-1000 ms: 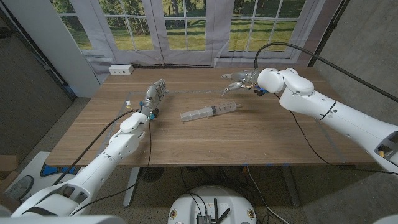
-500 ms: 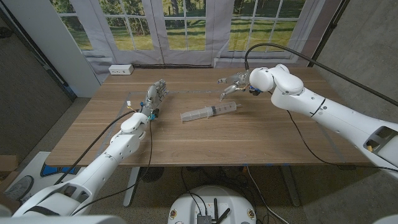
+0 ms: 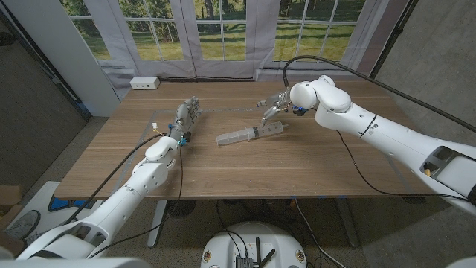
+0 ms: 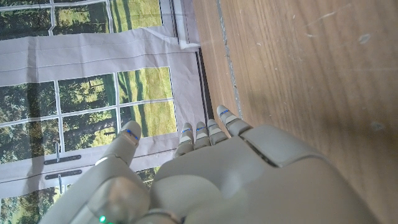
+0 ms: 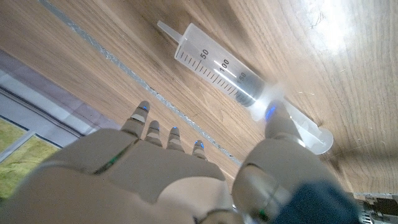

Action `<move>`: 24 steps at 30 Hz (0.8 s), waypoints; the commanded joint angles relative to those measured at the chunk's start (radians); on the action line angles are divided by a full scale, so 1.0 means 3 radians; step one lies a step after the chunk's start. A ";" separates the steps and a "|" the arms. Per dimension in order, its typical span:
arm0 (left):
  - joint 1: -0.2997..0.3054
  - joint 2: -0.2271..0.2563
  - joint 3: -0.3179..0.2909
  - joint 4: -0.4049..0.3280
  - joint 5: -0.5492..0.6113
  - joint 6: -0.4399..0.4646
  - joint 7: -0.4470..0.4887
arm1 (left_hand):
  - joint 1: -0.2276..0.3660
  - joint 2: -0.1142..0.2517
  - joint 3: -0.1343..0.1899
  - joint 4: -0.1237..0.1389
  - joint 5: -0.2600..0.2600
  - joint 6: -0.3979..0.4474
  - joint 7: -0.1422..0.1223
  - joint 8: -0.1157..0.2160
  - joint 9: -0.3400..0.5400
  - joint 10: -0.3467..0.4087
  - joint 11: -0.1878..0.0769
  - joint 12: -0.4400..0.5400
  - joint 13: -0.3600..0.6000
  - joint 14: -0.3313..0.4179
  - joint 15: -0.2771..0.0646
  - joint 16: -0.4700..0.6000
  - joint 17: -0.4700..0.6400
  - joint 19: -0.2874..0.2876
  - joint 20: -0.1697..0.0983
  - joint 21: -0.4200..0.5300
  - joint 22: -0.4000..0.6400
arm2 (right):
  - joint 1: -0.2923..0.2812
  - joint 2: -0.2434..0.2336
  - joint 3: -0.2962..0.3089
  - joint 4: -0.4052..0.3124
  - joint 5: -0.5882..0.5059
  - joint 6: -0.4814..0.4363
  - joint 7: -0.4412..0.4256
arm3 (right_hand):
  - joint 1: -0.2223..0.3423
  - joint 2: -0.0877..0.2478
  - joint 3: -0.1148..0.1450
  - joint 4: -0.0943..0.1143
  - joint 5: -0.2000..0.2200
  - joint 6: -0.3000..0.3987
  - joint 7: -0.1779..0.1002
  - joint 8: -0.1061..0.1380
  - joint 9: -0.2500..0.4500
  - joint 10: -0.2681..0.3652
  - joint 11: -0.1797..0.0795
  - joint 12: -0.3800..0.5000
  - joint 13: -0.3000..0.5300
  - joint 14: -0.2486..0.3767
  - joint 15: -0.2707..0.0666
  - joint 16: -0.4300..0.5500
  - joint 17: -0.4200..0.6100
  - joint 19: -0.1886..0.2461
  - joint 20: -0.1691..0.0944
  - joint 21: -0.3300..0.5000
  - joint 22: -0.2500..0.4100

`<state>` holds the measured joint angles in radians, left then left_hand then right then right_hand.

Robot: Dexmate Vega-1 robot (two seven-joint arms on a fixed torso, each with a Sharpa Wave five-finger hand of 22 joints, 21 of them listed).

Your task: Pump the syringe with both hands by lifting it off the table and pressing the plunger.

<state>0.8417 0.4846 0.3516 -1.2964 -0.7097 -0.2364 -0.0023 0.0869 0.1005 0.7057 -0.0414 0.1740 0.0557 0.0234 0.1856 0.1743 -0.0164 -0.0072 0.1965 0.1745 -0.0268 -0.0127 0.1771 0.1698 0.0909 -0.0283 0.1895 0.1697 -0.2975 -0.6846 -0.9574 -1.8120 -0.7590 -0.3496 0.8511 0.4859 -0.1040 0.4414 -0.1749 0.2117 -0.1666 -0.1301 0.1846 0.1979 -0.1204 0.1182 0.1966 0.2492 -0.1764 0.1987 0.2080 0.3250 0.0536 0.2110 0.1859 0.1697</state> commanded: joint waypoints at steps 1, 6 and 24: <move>0.0018 -0.0016 0.0011 -0.0013 -0.0016 0.0024 -0.0002 | -0.0027 0.0244 0.0018 0.0016 0.0005 0.0032 -0.0003 0.0015 0.0013 0.0010 0.0002 0.0008 0.0020 0.0013 0.0002 0.0014 0.0012 0.0022 0.0006 0.0020 0.0010 | 0.0140 0.0168 -0.0154 0.0225 -0.0104 0.0100 0.0279 | 0.0032 -0.0006 -0.0004 0.0016 -0.0019 -0.0320 -0.0002 -0.0011 0.0016 -0.0068 0.0022 -0.0007 0.0012 -0.0158 0.0048 -0.0016 -0.0003 -0.0040 0.0004 -0.0008 0.0008; 0.0008 -0.0026 0.0021 -0.0001 -0.0027 0.0035 -0.0023 | -0.0029 0.0244 0.0022 0.0019 0.0005 0.0036 -0.0001 0.0015 0.0013 0.0012 0.0003 0.0008 0.0020 0.0015 0.0001 0.0014 0.0012 0.0024 0.0010 0.0020 0.0010 | 0.0193 0.0235 -0.0223 0.0314 -0.0163 0.0140 0.0330 | 0.0046 -0.0009 -0.0001 0.0016 -0.0023 -0.0339 -0.0002 -0.0004 0.0017 -0.0069 0.0065 0.0003 0.0016 -0.0171 0.0054 -0.0016 -0.0003 -0.0054 0.0004 -0.0010 0.0008; 0.0049 -0.0072 0.0040 -0.0006 -0.0067 0.0054 -0.0025 | -0.0038 0.0244 0.0034 0.0032 0.0006 0.0061 -0.0001 0.0018 0.0015 0.0027 0.0007 0.0010 0.0020 0.0028 0.0004 0.0017 0.0011 0.0038 0.0028 0.0024 0.0011 | 0.0255 0.0391 -0.0373 0.0583 -0.0302 0.0146 0.0394 | 0.0123 0.0014 0.0031 0.0016 -0.0020 -0.0321 -0.0010 0.0047 0.0022 0.0045 0.0116 0.0079 0.0037 -0.0101 0.0053 0.0029 -0.0004 -0.0033 -0.0008 0.0011 0.0010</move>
<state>0.8468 0.4689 0.3606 -1.2941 -0.7233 -0.2253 -0.0109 0.0868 0.1005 0.7100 -0.0371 0.1740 0.0683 0.0251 0.1855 0.1743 -0.0161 -0.0068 0.1965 0.1796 -0.0264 -0.0124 0.1771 0.1697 0.0963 -0.0229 0.1895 0.1697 -0.2288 -0.5921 -1.0451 -1.6785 -0.8266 -0.3014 0.9562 0.5074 -0.1061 0.4443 -0.1722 0.2060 -0.1701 -0.1338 0.1934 0.2026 -0.1230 0.1502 0.2118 0.2582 -0.1764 0.2092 0.2079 0.3200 0.0414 0.2092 0.1859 0.1697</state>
